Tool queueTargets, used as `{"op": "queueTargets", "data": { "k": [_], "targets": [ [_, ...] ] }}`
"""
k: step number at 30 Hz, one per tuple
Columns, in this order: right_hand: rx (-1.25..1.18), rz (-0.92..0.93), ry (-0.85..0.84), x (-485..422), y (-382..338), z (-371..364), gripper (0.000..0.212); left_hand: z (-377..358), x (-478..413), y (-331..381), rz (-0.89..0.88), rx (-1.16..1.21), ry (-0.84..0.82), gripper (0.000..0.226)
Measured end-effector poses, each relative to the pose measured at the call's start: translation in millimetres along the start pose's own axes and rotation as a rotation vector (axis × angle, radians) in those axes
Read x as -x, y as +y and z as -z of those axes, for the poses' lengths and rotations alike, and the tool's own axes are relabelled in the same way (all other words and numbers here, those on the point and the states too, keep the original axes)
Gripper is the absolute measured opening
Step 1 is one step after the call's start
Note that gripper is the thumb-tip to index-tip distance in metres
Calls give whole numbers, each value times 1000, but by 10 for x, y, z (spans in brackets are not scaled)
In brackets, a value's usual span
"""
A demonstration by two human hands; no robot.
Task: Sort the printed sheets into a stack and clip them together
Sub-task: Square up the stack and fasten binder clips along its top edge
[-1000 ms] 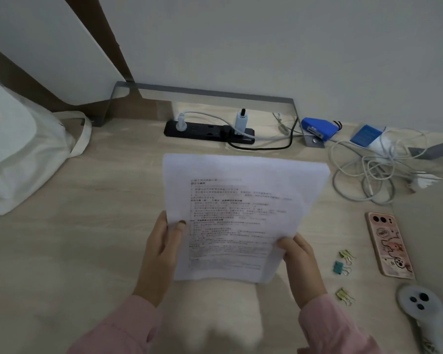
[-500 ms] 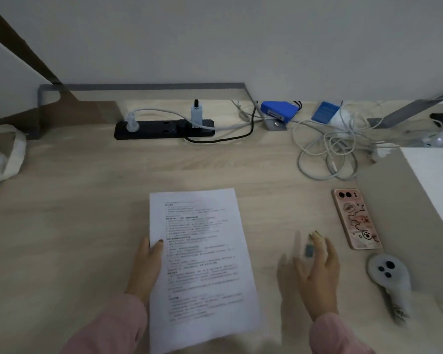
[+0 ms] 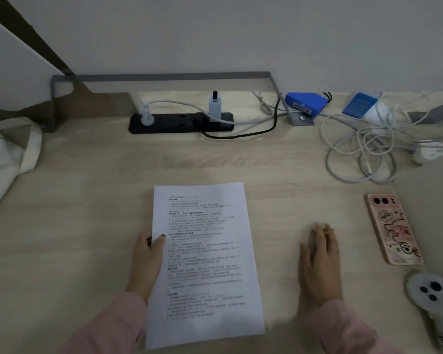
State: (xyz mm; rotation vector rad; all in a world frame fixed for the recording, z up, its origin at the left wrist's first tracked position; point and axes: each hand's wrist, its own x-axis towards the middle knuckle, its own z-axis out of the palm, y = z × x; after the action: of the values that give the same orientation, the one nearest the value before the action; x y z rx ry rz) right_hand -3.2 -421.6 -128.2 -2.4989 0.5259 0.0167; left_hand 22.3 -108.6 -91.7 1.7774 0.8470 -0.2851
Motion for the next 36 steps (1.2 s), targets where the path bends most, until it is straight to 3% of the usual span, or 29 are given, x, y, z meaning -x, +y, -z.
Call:
{"op": "queueTargets", "data": {
  "k": [8, 14, 18, 22, 26, 28, 30, 32, 36],
  "targets": [
    [-64, 201, -51, -142, -540, -380, 46, 227, -179, -52, -31, -9, 76, 19],
    [0, 225, -11, -171, -770, -429, 47, 322, -272, -85, -63, -43, 111, 13],
    [-4, 176, 26, -224, -832, -385, 39, 371, -413, -223, -85, -178, 122, 24],
    [-257, 9, 31, -184, -1044, -295, 34, 369, -384, -142, -109, -243, 177, 22],
    [-541, -72, -105, 80, -1522, -156, 29, 429, -318, -25, -143, -175, 162, 37],
    [-624, -41, -219, 271, -1783, -143, 27, 486, -248, 72, -187, -68, 13, 23],
    [-697, -15, -334, 447, -1995, -203, 26, 529, -154, 200, -143, 61, -307, 11],
    [-721, 20, -403, 581, -2169, -310, 27, 557, -95, 297, -78, 103, -551, 22],
    [-751, 48, -486, 734, -2419, -493, 28, 693, -108, 358, -109, 186, -578, 23]
  ]
}}
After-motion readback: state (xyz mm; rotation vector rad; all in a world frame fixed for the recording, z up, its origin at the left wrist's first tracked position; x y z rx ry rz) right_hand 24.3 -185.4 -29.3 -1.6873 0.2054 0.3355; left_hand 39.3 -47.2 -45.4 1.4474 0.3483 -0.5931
